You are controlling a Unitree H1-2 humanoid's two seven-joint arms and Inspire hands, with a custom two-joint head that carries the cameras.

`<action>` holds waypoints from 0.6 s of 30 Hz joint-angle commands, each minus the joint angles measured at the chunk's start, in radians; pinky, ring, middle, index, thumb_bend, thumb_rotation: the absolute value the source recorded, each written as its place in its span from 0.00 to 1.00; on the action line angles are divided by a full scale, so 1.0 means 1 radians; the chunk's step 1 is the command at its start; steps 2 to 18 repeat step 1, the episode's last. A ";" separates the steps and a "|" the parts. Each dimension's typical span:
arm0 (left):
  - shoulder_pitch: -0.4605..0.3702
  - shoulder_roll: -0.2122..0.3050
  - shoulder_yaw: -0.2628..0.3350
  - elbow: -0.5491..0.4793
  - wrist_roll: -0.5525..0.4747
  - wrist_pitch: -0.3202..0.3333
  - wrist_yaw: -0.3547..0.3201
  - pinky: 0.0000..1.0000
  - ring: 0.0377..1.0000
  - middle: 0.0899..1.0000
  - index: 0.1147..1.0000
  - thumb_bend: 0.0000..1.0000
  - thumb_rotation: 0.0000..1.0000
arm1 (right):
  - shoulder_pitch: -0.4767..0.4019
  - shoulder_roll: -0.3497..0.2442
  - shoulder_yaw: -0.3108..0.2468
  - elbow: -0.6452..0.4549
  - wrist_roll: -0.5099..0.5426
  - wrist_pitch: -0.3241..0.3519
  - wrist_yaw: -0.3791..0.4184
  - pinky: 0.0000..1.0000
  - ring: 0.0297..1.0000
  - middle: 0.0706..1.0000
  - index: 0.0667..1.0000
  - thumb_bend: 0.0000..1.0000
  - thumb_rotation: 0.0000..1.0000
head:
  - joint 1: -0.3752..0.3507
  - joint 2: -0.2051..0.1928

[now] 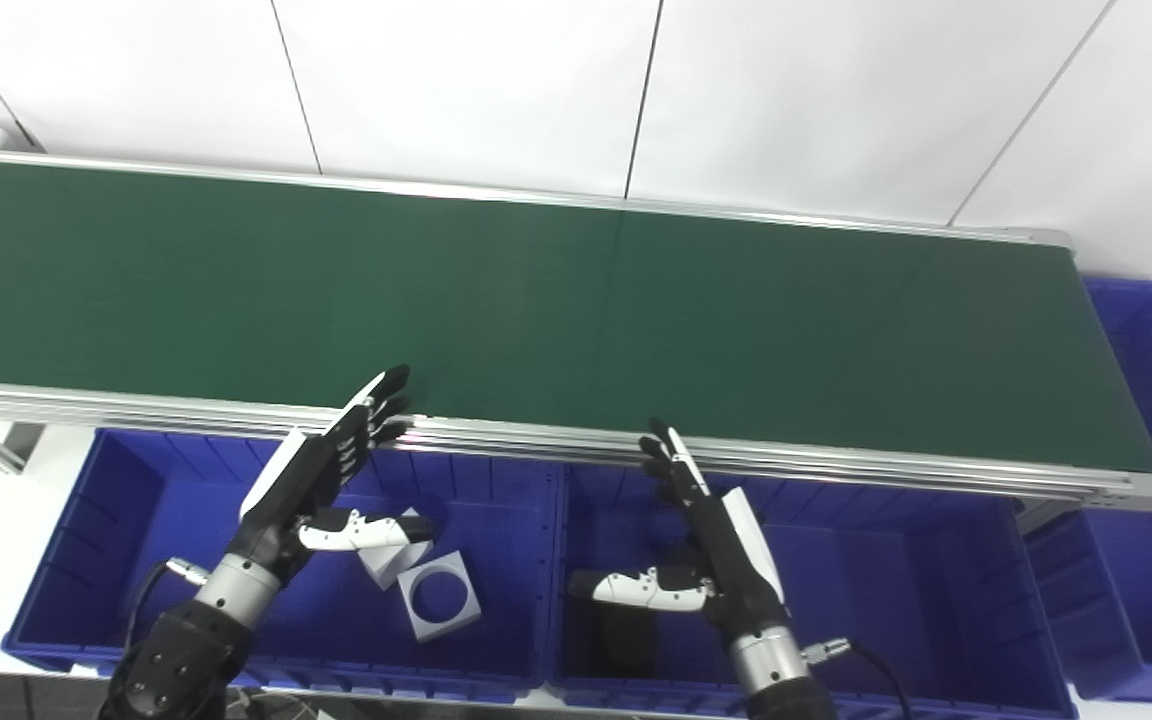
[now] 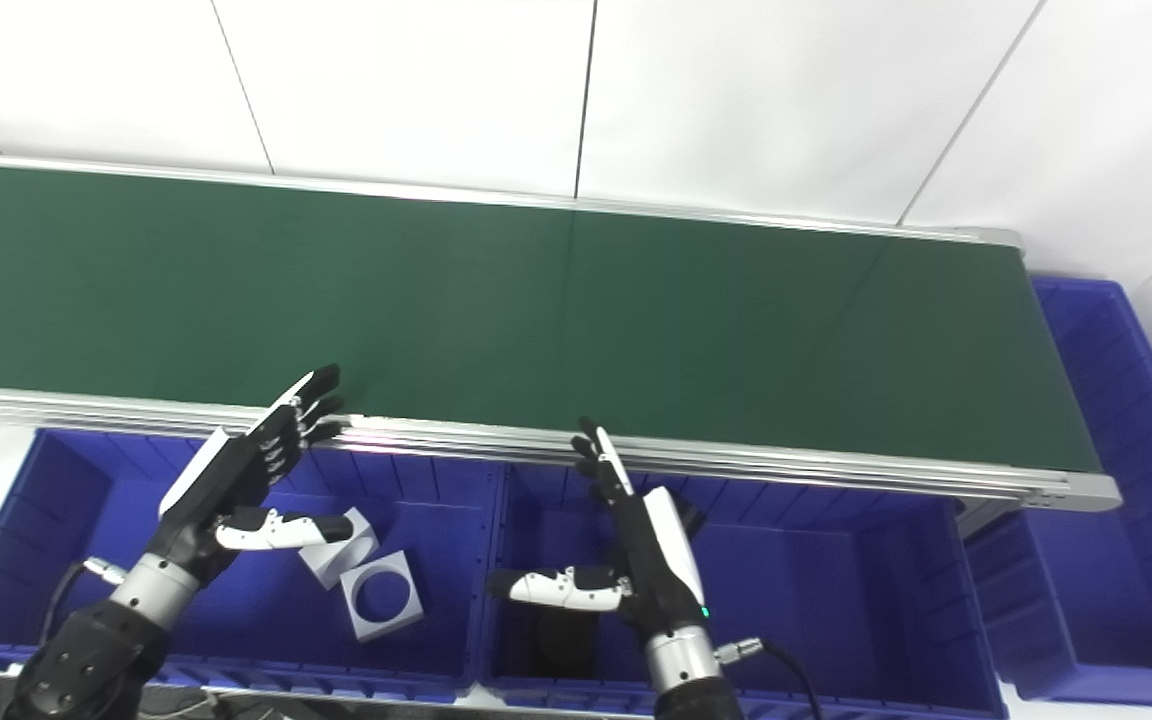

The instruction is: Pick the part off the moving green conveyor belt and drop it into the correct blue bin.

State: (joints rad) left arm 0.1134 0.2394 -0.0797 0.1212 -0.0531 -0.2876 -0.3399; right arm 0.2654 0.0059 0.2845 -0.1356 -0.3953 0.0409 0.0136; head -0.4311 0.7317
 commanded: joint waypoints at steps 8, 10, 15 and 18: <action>-0.023 0.009 0.007 -0.008 -0.020 -0.028 -0.001 0.89 0.96 0.99 0.96 0.93 0.27 | -0.009 0.008 0.002 -0.017 -0.003 -0.024 -0.018 0.86 0.91 0.93 0.99 0.93 0.28 | 0.003 0.001; -0.023 0.009 0.007 -0.008 -0.020 -0.028 -0.001 0.89 0.96 0.99 0.96 0.93 0.27 | -0.009 0.008 0.002 -0.017 -0.003 -0.024 -0.018 0.86 0.91 0.93 0.99 0.93 0.28 | 0.003 0.001; -0.023 0.009 0.007 -0.008 -0.020 -0.028 -0.001 0.89 0.96 0.99 0.96 0.93 0.27 | -0.009 0.008 0.002 -0.017 -0.003 -0.024 -0.018 0.86 0.91 0.93 0.99 0.93 0.28 | 0.003 0.001; -0.023 0.009 0.007 -0.008 -0.020 -0.028 -0.001 0.89 0.96 0.99 0.96 0.93 0.27 | -0.009 0.008 0.002 -0.017 -0.003 -0.024 -0.018 0.86 0.91 0.93 0.99 0.93 0.28 | 0.003 0.001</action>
